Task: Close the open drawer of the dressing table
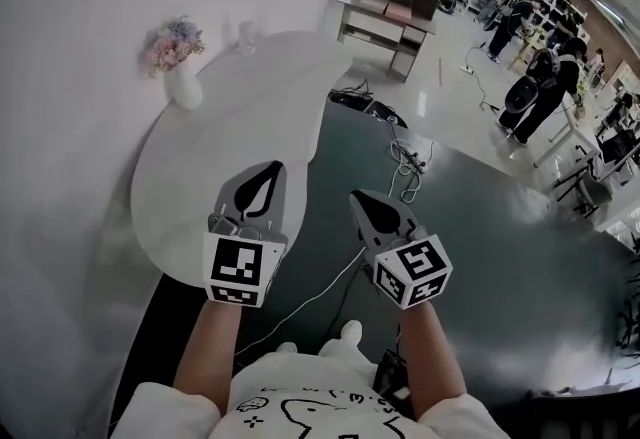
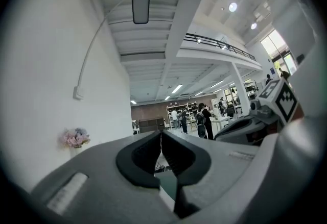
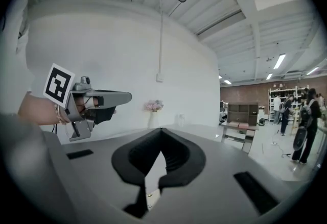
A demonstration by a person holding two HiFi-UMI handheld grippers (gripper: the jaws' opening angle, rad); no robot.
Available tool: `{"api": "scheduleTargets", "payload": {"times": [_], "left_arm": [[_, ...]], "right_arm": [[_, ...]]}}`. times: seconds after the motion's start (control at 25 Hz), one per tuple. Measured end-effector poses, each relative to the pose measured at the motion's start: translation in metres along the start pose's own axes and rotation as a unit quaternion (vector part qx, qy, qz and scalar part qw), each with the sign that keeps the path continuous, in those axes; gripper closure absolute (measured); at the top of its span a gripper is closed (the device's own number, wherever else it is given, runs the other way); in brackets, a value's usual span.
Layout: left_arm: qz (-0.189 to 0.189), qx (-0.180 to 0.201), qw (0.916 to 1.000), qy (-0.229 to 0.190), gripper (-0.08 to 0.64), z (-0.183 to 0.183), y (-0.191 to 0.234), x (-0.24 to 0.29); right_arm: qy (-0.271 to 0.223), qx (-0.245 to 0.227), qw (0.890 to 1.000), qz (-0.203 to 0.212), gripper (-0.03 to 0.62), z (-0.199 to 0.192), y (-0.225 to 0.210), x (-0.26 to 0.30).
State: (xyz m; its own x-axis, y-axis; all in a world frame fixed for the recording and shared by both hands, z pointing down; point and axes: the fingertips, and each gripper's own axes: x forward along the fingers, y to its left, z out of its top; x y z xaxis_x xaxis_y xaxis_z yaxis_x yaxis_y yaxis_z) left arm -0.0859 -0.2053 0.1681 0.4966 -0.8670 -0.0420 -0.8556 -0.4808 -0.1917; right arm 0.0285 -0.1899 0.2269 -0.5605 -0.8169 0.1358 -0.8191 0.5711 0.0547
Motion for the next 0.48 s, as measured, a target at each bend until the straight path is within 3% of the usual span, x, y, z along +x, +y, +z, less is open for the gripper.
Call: {"api": "scheduleTargets", "payload": {"times": [0.24,0.48], "left_arm": [[-0.025,0.042,0.9979,-0.042,0.541,0.03,-0.003,-0.028],[-0.037,0.042,0.9961,-0.068,0.541,0.044,0.002,-0.052]], "right_arm": [[-0.036,-0.021,0.996,-0.073,0.597,0.043,0.008,-0.033],[-0.074,-0.051,0.987,-0.131,0.595,0.075,0.021,-0.064]]}}
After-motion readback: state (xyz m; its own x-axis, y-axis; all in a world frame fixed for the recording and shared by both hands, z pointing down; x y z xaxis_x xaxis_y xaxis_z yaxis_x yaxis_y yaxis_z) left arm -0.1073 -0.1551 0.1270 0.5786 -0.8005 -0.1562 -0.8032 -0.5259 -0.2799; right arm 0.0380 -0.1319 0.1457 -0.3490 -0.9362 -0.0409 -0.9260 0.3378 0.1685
